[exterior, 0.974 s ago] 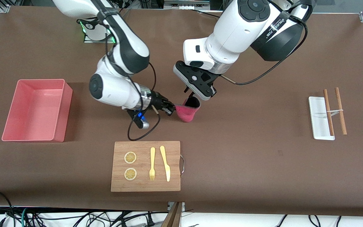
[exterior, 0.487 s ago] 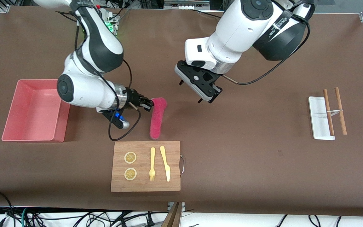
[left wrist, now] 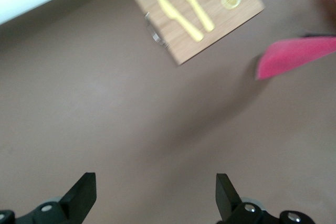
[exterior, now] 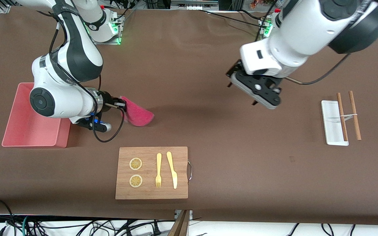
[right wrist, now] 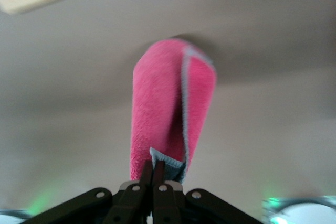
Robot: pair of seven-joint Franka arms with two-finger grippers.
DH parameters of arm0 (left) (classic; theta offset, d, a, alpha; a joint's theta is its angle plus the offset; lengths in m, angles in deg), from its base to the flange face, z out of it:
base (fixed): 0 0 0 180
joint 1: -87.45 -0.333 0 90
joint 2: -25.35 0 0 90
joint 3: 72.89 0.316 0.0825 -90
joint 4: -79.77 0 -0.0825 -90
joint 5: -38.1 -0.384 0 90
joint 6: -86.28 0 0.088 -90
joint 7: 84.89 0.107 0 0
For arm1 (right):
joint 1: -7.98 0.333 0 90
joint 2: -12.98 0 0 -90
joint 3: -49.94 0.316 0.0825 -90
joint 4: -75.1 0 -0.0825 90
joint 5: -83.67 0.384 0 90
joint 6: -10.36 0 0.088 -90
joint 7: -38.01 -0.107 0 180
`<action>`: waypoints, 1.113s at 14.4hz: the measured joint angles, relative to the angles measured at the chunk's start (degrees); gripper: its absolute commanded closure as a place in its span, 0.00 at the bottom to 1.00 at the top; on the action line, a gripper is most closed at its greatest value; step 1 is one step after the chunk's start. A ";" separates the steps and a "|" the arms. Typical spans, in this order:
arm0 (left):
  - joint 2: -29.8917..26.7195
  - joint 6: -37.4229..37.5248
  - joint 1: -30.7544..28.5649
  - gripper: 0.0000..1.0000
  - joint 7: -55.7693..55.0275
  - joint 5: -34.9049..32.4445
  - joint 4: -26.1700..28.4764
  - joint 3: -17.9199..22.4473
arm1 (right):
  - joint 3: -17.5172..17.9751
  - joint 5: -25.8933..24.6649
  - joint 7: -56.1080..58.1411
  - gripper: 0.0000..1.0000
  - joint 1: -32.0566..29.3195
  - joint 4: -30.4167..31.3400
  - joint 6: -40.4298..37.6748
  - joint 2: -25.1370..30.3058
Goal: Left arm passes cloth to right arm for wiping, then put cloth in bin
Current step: 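Move the cloth with the right gripper while the left gripper retracts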
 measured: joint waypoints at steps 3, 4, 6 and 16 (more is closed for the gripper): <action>-1.29 3.39 -1.71 0.00 -0.06 -5.31 -0.02 0.07 | -0.12 -4.90 3.23 1.00 0.07 1.51 -2.86 -0.18; -1.89 4.88 -2.17 0.00 -0.19 -6.67 -0.02 0.15 | -0.63 -6.51 5.28 1.00 0.08 2.32 -2.97 -0.45; -3.38 6.77 -3.05 0.00 -0.65 -7.91 0.15 0.86 | -3.08 -8.77 10.94 1.00 0.08 3.86 -2.95 -1.73; -20.21 -1.99 -6.13 0.00 -1.34 -3.66 24.08 15.68 | -13.66 -15.52 35.00 1.00 -3.05 3.74 -2.82 -3.70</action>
